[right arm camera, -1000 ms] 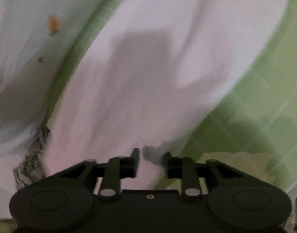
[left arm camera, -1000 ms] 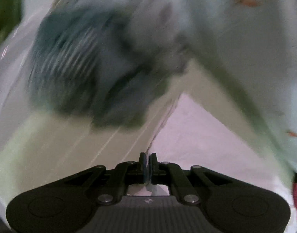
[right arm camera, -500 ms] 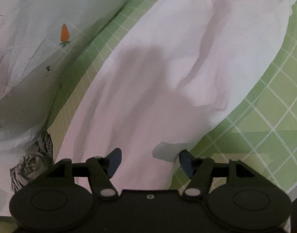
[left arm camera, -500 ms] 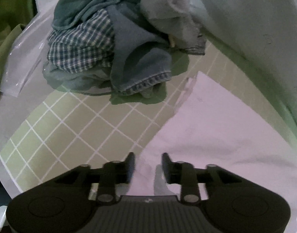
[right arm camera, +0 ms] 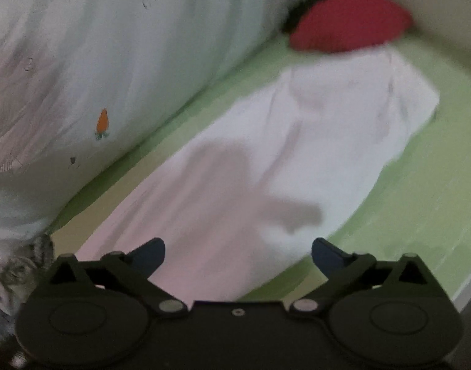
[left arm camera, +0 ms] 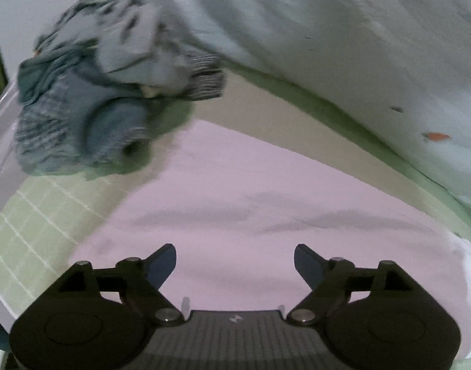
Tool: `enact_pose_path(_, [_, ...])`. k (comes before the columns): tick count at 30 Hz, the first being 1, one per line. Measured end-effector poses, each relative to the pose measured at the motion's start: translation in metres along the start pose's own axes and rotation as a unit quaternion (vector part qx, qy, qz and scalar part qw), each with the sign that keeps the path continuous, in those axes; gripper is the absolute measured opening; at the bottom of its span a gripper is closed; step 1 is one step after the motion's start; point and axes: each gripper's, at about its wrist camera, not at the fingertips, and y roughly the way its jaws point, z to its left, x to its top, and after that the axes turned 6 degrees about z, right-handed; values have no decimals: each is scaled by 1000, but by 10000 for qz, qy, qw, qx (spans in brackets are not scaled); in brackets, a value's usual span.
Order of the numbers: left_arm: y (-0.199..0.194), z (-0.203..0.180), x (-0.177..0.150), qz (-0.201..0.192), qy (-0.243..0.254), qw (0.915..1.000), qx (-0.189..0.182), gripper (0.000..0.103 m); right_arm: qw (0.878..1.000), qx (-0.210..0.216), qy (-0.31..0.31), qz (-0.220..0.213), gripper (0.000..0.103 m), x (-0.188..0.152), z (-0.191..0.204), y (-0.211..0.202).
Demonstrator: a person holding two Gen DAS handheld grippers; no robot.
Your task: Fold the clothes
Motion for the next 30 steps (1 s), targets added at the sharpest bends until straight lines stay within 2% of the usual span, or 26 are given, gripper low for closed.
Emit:
enact_pose_path(2, [-1,-28,-10,-12,32,10000,-13,91,9993,-71,-316,-174,103,14,-16,-5])
enact_pose_path(8, [-4,-110,-42,-47,124,9999,-42,91,9938,-341,-970,-412,103,64,-66,1])
enact_pose_path(11, [-10,-143,-53,-86,140,9999,28,91,9904,-526,-1181,-483,103,102,-101,13])
enact_pose_path(14, [-13,-171,-59,-81,163,9997,131,92,9888,-667,-1115,-729,101,140,-135,27])
enact_pose_path(16, [-13,-187,-62,-71,197,9995,220,92,9876,-834,-1112,-725,94,169,-157,43])
enact_pose_path(18, [-12,-202,-63,-34,222,9992,317,92,9866,-1030,-1082,-656,91,192,-179,63])
enact_pose_path(24, [-2,-239,-62,170,512,9975,448,92,9923,-1080,-542,-257,90,227,-222,120])
enact_pose_path(25, [0,-245,-62,205,565,9971,466,92,9948,-906,-405,-242,86,229,-228,124])
enact_pose_path(27, [3,-257,-61,275,671,9961,503,92,9981,-550,-216,-182,65,228,-237,127])
enact_pose_path(28, [5,-262,-62,314,702,9957,510,92,9987,-400,-246,-172,33,227,-239,125])
enact_pose_path(30, [8,-266,-63,401,677,9957,494,92,9986,-159,-431,-262,22,224,-238,115])
